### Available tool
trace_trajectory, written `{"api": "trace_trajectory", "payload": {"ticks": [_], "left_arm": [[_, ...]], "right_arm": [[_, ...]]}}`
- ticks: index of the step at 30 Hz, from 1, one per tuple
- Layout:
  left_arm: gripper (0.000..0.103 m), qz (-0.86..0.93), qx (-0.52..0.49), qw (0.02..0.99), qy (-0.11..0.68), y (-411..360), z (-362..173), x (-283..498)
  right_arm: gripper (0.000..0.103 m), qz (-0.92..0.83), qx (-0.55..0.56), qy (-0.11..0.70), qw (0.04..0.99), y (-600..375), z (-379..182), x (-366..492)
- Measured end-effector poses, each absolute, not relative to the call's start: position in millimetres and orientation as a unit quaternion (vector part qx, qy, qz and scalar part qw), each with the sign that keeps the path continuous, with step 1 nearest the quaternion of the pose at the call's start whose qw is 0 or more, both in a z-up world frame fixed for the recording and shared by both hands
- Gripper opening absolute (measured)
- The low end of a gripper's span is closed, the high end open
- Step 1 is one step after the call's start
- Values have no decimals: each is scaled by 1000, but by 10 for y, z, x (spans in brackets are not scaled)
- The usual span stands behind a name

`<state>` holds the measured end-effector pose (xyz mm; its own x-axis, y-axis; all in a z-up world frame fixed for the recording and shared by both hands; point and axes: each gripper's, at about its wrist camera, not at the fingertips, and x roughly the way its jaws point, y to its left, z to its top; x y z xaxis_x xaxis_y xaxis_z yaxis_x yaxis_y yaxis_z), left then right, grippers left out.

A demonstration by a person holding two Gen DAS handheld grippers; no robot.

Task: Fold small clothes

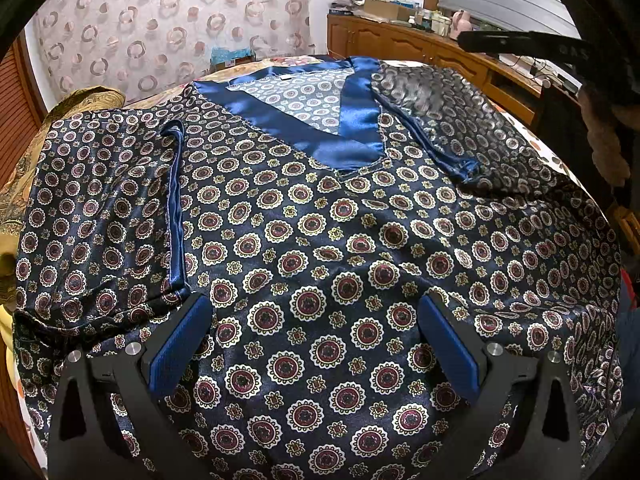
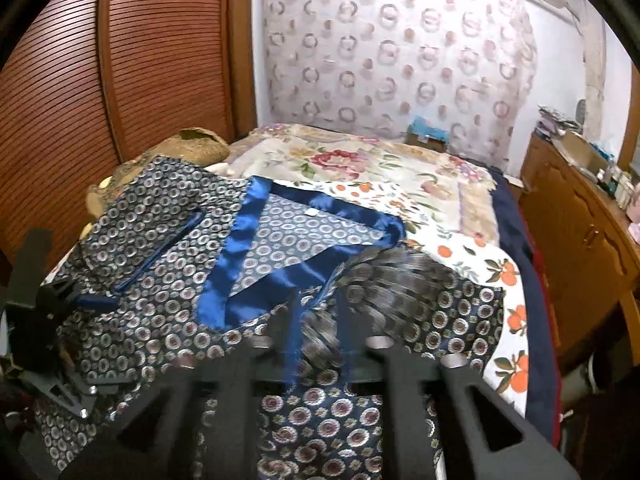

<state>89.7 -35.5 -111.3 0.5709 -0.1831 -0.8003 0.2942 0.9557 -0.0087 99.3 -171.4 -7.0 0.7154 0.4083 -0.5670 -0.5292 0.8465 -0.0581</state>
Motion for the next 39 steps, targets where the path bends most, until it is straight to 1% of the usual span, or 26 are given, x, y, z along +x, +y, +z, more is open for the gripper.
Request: {"api": "trace_trajectory", "payload": {"ticks": [2,3,11,14,17,21,25,28,29,30,31,32,33,39], "left_arm": [[103,-135,63,884,443,-355,-1114,897],[103,-135,63,884,443,-355,-1114,897],[103,-133,62,885,443,-346,-1112,912],[103,-132,53,887,440,-312,-1088,915],[103,-130,37,896,424,-208,-1006,894],[103,-108,32,911,397,2,-832,858],[103,-93,-1,924,371,394,-581,909],[103,-66,-2,932,357,647,-443,1012],[102,-58,-2,933,355,713,-410,1047],[101,-53,-2,934,354,763,-390,1082],[101,-44,-3,935,352,841,-349,1125],[101,-39,-2,935,351,881,-334,1152],[101,-33,-1,936,350,925,-314,1179],[101,-13,8,938,346,1098,-284,1263]], "right_arm": [[51,246,-97,281,923,-1767,-125,1074],[54,237,-93,285,924,-1825,-156,1104],[55,144,-80,358,919,-2274,-654,1488],[55,128,-64,375,916,-2361,-748,1631],[55,128,-53,381,914,-2432,-796,1706],[55,121,-63,370,919,-2409,-841,1707],[55,120,-63,366,921,-2395,-890,1695],[55,120,-63,366,921,-2452,-856,1621],[50,119,-63,366,921,-2462,-850,1620],[35,119,-64,365,921,-2466,-846,1619],[28,123,-69,363,921,-2471,-828,1610],[19,121,-76,363,921,-2489,-816,1611],[12,110,-80,363,922,-2523,-806,1617],[8,78,-63,370,923,-2855,-744,1696]]}}
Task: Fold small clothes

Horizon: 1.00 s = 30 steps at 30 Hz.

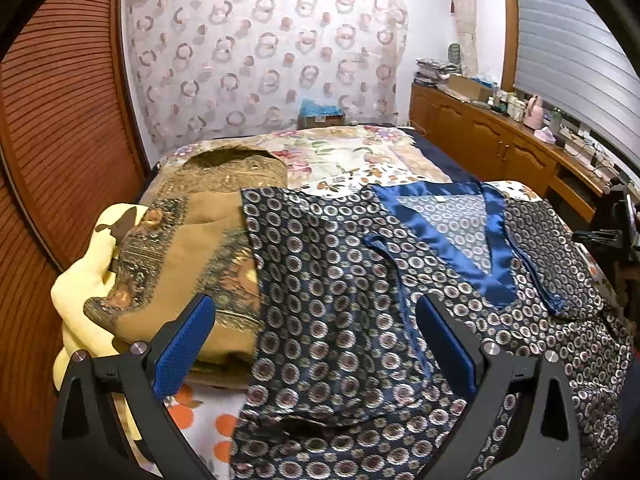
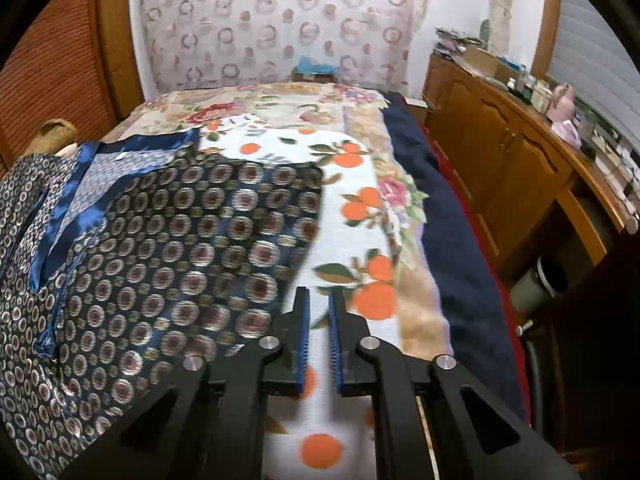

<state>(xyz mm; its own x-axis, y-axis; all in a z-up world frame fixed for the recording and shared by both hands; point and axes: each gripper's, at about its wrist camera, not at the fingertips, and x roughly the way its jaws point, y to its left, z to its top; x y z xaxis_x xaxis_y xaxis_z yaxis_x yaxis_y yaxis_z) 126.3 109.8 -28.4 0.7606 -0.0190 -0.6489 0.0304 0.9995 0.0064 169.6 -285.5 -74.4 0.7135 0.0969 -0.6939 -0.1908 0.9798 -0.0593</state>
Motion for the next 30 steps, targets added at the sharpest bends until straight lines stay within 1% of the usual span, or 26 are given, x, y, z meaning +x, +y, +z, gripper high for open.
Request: {"api": "trace_trajectory", "payload": {"ticks": [4,5,6,7,8,9,11,12,17,18,20,24,30], "left_arm": [[101,-13,7,937,348,1164,-316,1339],[96,-15,7,937,350,1171,-323,1357],[90,-17,7,935,353,1188,-338,1397],[87,-18,8,934,357,1204,-345,1413],[79,-18,8,932,363,1226,-360,1453],[72,-17,8,930,367,1248,-361,1467],[66,-15,10,927,375,1288,-382,1540],[65,-11,12,925,378,1301,-396,1575],[62,4,8,919,394,1420,-449,1777],[60,5,3,918,398,1444,-460,1817],[56,4,-3,915,404,1478,-489,1898],[45,6,-7,910,414,1517,-538,2072],[45,2,-30,905,425,1561,-533,2278]], "right_arm": [[8,95,-48,361,927,-2879,-671,1650],[14,102,-44,357,928,-2856,-650,1638],[26,104,-41,355,928,-2826,-639,1638],[32,105,-40,354,928,-2802,-635,1639],[39,108,-37,354,928,-2765,-635,1648],[42,112,-35,353,928,-2739,-647,1659],[47,115,-35,356,927,-2688,-692,1716],[47,114,-36,358,926,-2673,-722,1743],[49,112,-36,366,923,-2663,-788,1825],[52,112,-37,367,923,-2664,-785,1827],[55,117,-40,367,922,-2650,-793,1829],[57,107,-62,367,922,-2565,-809,1821],[58,110,-59,366,922,-2572,-818,1814]]}}
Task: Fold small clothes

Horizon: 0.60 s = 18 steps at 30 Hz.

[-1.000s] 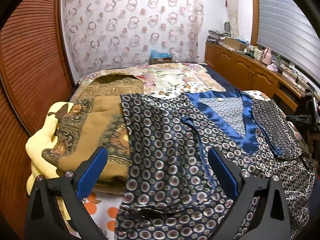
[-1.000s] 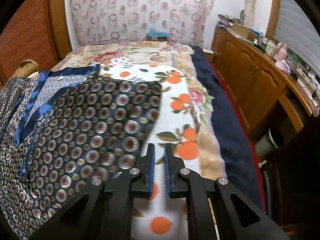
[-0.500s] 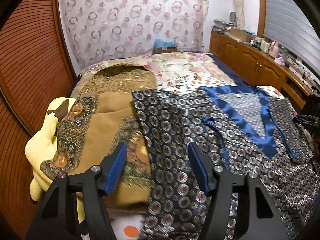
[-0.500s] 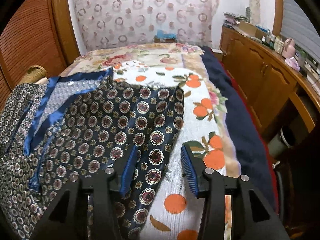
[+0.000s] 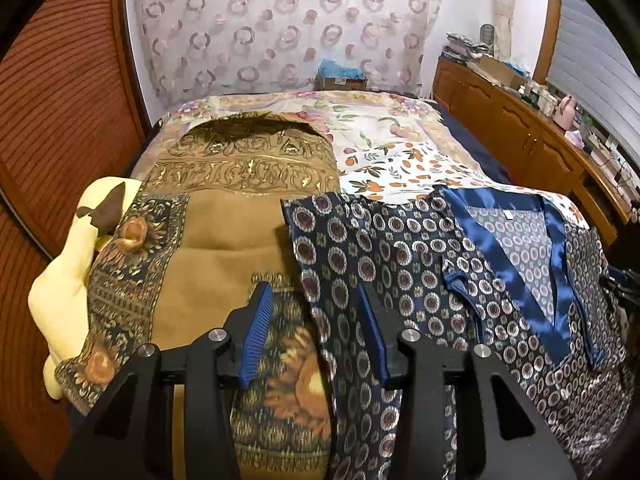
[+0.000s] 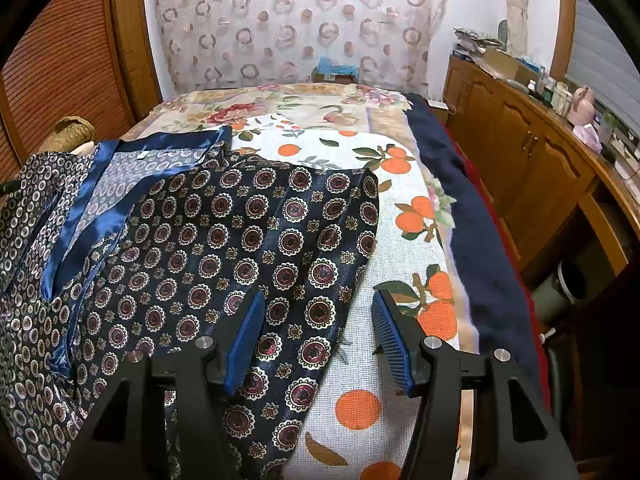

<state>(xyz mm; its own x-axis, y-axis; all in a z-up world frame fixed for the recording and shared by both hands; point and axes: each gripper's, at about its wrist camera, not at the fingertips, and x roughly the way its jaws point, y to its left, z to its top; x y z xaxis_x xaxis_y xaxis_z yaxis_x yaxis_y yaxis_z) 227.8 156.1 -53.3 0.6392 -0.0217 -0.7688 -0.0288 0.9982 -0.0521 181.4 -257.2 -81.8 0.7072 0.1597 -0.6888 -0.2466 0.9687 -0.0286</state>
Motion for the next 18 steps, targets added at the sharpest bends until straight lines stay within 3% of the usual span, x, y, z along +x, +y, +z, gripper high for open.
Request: {"api": "trace_trajectory", "payload": {"ticks": [8,12,18], "left_arm": [[45,-3,-19,904,427,1568,-540,2431],[4,-17,-7,908,418,1513,-489,2417],[3,-44,2,922,384,1329,-301,2249]], "right_arm": [[58,111,-62,366,922,-2572,-830,1838],[58,110,-62,366,922,-2572,-830,1836],[58,110,-62,366,922,-2571,-827,1835]]}}
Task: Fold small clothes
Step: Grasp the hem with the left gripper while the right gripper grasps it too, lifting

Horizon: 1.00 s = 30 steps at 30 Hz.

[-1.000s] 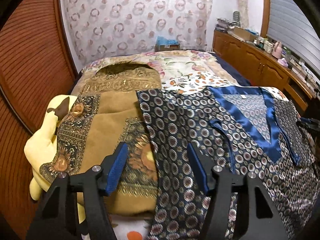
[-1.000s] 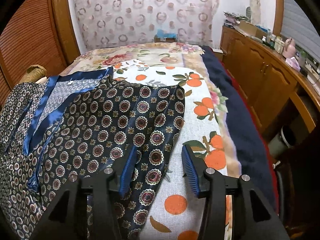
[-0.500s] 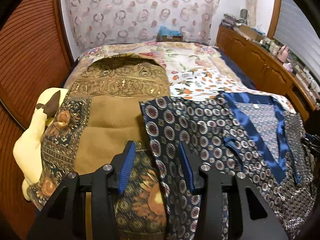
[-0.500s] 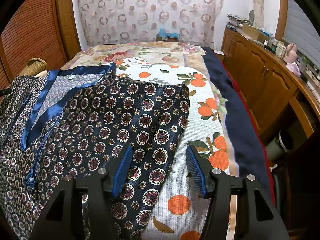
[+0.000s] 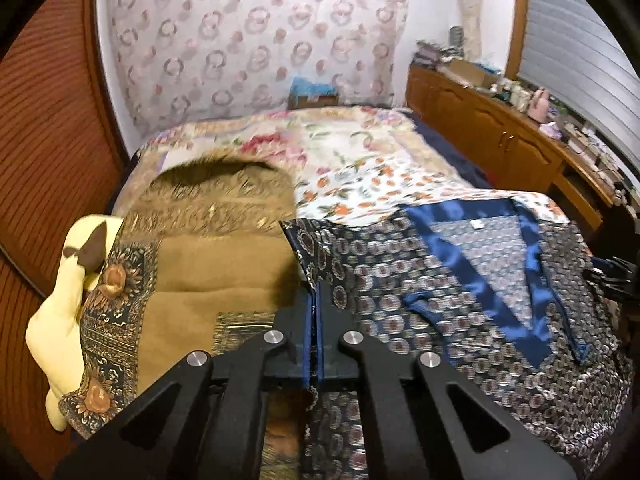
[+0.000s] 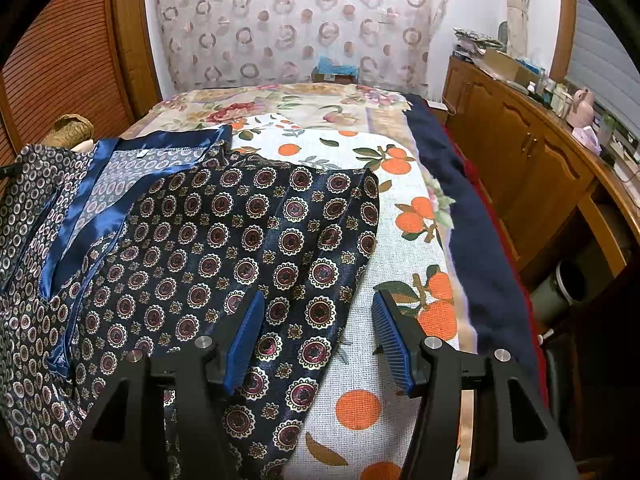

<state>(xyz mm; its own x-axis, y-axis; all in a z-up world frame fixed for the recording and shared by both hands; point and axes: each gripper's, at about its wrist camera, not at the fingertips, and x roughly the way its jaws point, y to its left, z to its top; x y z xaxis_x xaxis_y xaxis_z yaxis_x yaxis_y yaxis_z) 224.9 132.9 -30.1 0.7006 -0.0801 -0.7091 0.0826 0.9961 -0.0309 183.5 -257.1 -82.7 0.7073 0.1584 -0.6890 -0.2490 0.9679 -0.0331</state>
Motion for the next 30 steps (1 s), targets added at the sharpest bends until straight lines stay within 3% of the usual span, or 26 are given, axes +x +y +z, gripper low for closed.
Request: {"api": "trace_trajectory", "payload": {"ticks": [18,19,20,21,23,30], "left_arm": [[2,-109,-5,936,335,996,-223,1315],[2,-108,-6,936,336,1000,-240,1293],[2,-107,-6,936,336,995,-257,1267],[2,-104,-5,936,336,999,-277,1242],[2,-101,-6,937,335,1006,-316,1189],[2,-93,-40,948,303,1201,-287,733]], "right_arm": [[58,98,-49,385,916,-2577,-756,2279],[54,98,-49,385,916,-2563,-752,2305],[44,100,-51,384,917,-2547,-746,2320],[28,104,-51,383,917,-2526,-741,2320],[7,120,-48,383,915,-2498,-735,2291],[4,168,-41,314,933,-2480,-518,1745]]}}
